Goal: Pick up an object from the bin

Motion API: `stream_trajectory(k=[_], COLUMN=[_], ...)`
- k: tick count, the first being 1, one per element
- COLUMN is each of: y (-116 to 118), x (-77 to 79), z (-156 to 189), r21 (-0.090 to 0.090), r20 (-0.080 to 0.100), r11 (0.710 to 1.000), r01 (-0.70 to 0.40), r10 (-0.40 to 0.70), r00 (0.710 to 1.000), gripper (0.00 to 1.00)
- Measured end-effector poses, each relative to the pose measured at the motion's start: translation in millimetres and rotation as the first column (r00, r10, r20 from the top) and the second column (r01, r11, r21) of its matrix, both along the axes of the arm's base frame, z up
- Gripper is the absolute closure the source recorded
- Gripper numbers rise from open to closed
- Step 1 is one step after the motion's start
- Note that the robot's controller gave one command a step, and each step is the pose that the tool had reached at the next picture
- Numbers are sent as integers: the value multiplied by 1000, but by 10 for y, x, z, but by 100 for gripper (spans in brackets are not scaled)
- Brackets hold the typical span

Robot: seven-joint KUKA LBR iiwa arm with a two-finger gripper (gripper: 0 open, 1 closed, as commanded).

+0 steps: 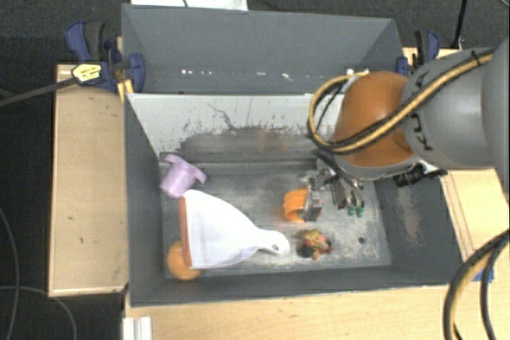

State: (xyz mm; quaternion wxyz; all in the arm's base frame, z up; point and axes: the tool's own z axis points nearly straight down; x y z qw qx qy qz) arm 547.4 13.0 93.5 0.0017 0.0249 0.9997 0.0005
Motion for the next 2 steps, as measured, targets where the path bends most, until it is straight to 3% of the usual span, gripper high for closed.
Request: stream_trajectory(k=[1,2], y=[0,25], x=[0,169], z=[0,1177], r21=[0,-1], r20=[0,0], r11=[1000,1000], r01=[0,-17], r10=[0,17], r00=[1000,1000], gripper=[100,100])
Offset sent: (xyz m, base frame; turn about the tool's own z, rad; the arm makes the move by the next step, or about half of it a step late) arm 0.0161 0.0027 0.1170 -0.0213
